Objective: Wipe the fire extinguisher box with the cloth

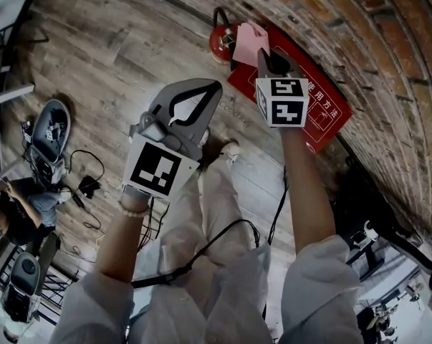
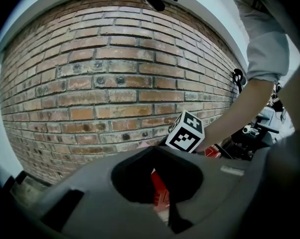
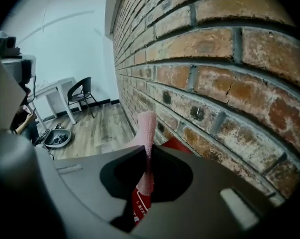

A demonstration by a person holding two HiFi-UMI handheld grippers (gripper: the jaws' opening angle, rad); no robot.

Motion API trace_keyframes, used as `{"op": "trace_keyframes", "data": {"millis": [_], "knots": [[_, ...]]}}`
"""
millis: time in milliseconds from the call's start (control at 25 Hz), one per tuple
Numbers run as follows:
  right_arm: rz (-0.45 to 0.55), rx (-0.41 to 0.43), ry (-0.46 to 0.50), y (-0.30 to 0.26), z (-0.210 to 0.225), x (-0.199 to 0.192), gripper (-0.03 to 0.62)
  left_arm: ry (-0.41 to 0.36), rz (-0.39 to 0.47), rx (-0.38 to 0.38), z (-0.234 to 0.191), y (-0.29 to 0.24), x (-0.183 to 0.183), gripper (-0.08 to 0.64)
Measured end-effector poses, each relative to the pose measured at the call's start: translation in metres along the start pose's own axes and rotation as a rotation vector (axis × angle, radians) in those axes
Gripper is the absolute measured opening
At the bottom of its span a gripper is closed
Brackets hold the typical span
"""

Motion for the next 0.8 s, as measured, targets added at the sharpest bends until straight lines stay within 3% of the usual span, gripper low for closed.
{"op": "trace_keyframes", "data": {"millis": [280, 800], "knots": [[-0.068, -0.056, 0.029, -0.018, 0.010, -0.016, 0.021, 0.008, -0.001, 0.001, -0.002, -0.006, -0.004, -0.004], [-0.054, -0.101, -0.002, -0.015, 0.022, -0.023, 0.021, 0.013, -0.016, -0.013, 0.005, -0.017, -0.004, -0.003]]}}
Point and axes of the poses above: the fingertips, and each gripper's own axes: y backward along the fingers, z to its right, x out of its top, the point moved 6 cm from there along y, backward along the fingers, and after that the axes turned 2 degrees about -x, right-handed, at the moved point
